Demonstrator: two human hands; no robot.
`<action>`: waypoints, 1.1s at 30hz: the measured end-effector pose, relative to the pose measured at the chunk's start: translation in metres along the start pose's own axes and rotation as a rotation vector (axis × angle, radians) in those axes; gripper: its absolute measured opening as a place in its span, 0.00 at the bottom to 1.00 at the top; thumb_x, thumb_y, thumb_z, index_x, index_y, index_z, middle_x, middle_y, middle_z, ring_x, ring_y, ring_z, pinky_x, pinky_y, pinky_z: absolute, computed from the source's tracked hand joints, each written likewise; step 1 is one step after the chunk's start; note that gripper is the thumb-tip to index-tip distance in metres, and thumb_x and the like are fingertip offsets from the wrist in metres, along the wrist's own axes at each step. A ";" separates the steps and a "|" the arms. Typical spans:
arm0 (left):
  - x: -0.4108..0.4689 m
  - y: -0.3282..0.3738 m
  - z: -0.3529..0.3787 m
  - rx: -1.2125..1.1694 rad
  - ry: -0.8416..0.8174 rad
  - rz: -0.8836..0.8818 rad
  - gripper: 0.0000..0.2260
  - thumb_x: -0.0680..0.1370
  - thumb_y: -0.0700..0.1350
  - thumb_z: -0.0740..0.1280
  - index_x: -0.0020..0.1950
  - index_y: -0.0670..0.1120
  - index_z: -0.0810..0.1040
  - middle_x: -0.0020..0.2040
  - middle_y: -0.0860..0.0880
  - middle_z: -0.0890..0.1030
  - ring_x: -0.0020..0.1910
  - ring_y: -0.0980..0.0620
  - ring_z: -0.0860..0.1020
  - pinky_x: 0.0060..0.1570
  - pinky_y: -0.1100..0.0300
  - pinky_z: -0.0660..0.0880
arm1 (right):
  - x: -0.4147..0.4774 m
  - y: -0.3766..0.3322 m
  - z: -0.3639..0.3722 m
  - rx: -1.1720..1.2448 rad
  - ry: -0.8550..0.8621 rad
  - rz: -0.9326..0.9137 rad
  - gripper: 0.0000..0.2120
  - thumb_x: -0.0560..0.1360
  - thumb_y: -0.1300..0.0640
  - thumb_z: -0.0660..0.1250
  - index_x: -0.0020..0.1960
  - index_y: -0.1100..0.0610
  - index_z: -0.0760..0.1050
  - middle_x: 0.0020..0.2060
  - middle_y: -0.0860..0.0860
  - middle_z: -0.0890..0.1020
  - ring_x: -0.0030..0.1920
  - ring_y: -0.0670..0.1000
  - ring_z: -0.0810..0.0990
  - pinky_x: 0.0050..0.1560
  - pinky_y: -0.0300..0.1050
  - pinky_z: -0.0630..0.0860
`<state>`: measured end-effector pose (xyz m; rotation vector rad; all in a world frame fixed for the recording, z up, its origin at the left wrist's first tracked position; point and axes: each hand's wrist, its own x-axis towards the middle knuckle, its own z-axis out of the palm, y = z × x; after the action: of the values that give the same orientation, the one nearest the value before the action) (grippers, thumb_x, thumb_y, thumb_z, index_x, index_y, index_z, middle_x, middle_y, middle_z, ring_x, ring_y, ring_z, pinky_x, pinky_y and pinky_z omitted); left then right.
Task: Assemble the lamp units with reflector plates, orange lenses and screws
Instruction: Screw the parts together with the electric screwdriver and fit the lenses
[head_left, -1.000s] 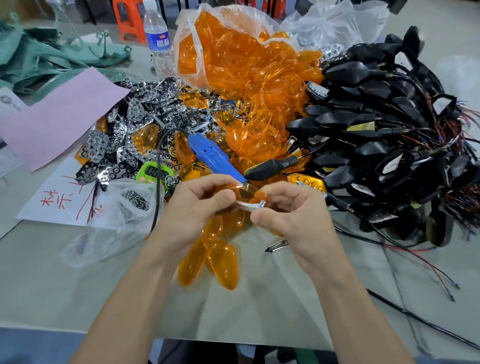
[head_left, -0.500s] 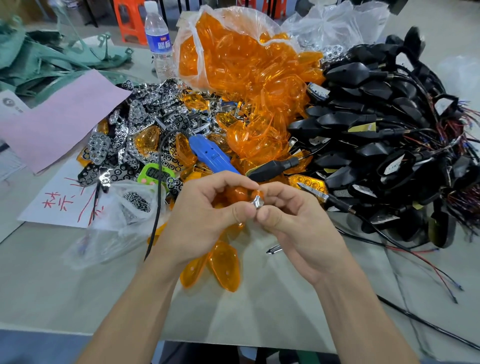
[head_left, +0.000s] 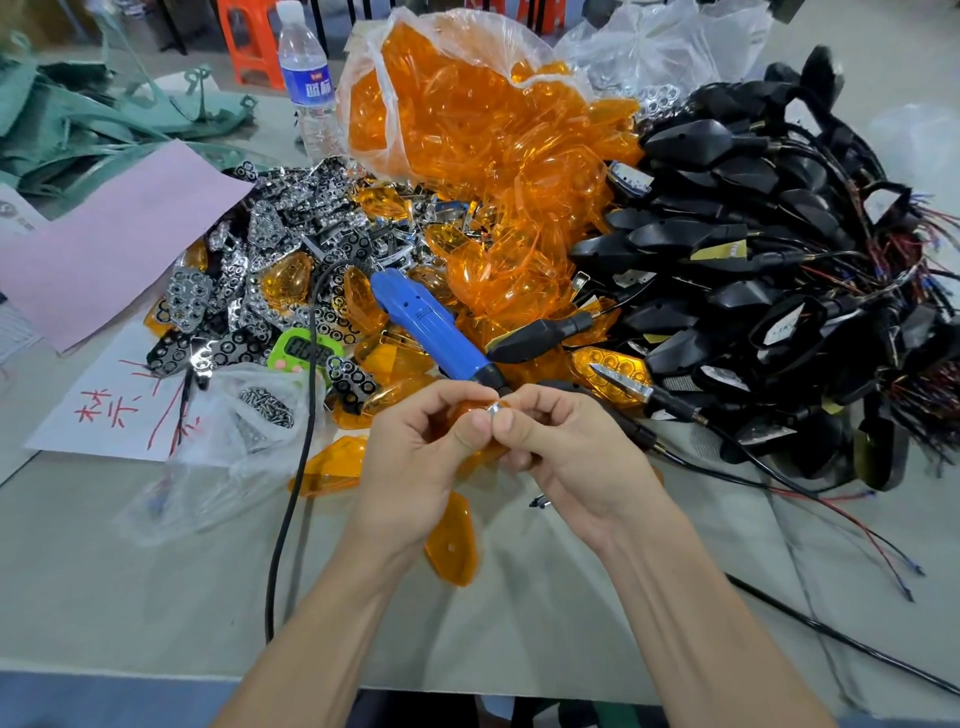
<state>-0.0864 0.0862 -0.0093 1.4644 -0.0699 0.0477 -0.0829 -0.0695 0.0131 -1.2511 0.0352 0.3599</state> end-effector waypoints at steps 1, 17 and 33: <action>0.001 0.000 0.000 -0.006 0.014 -0.013 0.08 0.74 0.49 0.75 0.51 0.49 0.87 0.48 0.44 0.85 0.46 0.51 0.83 0.48 0.60 0.81 | 0.002 0.001 0.000 0.001 0.011 0.014 0.12 0.61 0.49 0.82 0.40 0.53 0.86 0.36 0.53 0.80 0.34 0.46 0.73 0.35 0.37 0.74; 0.018 0.028 -0.021 0.308 -0.245 0.075 0.24 0.69 0.44 0.79 0.62 0.62 0.84 0.53 0.54 0.86 0.56 0.50 0.84 0.57 0.58 0.80 | 0.004 -0.005 -0.013 0.088 -0.156 -0.108 0.09 0.72 0.59 0.76 0.52 0.56 0.83 0.44 0.54 0.83 0.45 0.51 0.82 0.51 0.47 0.81; 0.000 0.043 -0.007 0.789 -0.197 0.431 0.07 0.79 0.49 0.73 0.56 0.56 0.78 0.47 0.62 0.76 0.52 0.62 0.74 0.51 0.74 0.66 | 0.005 -0.011 -0.026 -0.296 -0.154 -0.456 0.12 0.70 0.58 0.80 0.52 0.54 0.83 0.45 0.56 0.88 0.44 0.59 0.87 0.46 0.48 0.83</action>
<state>-0.0893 0.0979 0.0329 2.2149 -0.5802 0.3101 -0.0703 -0.0949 0.0141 -1.4740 -0.4430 0.0638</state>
